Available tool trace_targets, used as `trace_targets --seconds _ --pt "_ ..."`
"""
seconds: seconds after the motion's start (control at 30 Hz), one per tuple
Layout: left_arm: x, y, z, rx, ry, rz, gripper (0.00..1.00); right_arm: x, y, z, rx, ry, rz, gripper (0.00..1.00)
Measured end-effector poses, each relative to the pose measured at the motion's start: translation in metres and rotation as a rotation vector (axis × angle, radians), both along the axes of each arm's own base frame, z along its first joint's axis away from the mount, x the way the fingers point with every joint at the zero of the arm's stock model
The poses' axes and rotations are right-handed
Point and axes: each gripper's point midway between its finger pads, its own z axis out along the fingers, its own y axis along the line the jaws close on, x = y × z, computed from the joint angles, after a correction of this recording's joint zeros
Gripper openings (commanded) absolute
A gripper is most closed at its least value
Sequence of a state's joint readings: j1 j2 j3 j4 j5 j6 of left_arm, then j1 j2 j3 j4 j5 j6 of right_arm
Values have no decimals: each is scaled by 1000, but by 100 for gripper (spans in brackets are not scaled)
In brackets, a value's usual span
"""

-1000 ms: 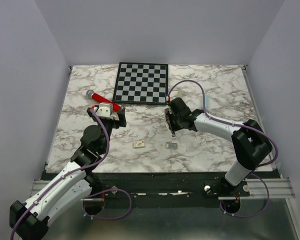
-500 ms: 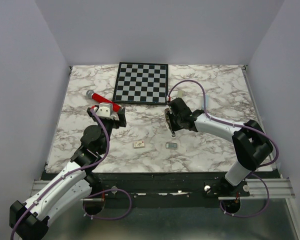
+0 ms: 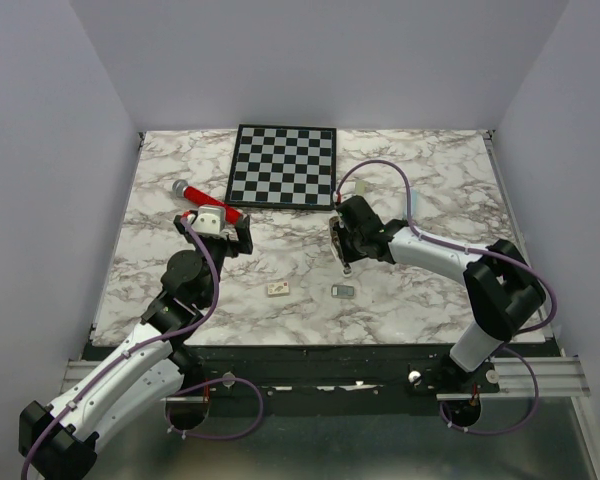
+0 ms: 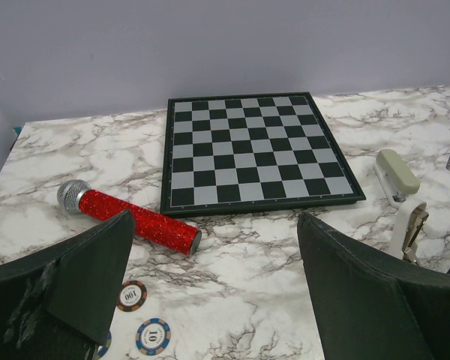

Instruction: Load the staples into the stapler

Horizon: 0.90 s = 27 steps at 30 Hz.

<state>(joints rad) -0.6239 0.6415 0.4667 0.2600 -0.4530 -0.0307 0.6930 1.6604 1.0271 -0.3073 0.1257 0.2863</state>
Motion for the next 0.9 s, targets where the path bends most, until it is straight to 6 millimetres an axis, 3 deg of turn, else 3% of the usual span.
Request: trace_targets --seconds 0.9 --pt "0 0 0 0 0 0 98 1 -3 -4 -12 -4 -11 15"
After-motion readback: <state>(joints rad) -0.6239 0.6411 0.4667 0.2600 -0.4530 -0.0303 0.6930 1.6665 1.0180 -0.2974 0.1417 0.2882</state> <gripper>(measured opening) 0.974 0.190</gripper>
